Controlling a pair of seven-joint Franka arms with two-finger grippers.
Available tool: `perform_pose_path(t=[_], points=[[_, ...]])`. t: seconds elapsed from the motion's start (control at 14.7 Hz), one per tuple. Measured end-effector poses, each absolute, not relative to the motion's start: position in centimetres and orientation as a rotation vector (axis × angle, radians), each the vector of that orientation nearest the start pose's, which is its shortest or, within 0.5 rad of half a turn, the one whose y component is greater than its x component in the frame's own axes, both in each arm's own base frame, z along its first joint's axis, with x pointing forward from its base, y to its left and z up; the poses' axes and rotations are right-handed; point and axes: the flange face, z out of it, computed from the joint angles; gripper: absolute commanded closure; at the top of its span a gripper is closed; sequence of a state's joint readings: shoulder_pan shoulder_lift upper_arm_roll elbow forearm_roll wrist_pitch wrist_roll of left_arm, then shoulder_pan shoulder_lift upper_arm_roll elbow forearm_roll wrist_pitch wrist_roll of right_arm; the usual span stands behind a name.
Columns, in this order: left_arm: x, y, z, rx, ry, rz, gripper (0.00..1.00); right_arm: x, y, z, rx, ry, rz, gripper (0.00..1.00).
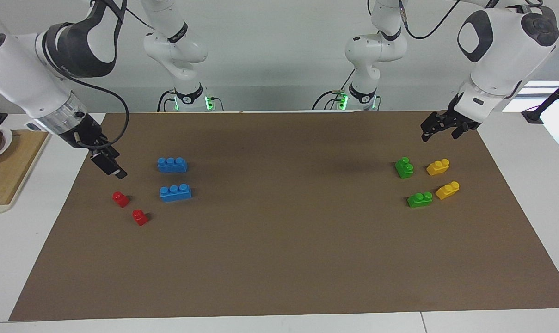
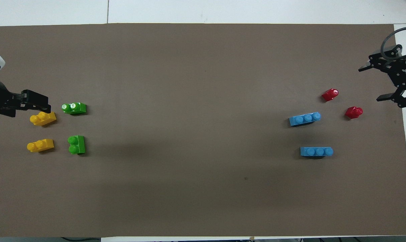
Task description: Remove green block with left arm and hold with right
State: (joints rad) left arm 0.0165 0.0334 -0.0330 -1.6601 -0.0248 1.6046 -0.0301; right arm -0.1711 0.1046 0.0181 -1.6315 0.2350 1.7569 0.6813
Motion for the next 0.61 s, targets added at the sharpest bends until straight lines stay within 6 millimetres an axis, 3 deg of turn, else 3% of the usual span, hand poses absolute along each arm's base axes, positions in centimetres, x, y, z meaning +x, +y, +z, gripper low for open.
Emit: perform_pose_path(t=[0.41, 0.61], points=[[56.4, -1.3, 56.7, -3.162, -0.021, 0.145, 0.00, 56.5, -6.8, 58.7, -2.937, 0.646, 0.032, 0.01], [56.4, -1.3, 56.7, -3.162, -0.021, 0.146, 0.00, 56.0, -5.3, 59.9, -3.032, 0.483, 0.001, 0.00]])
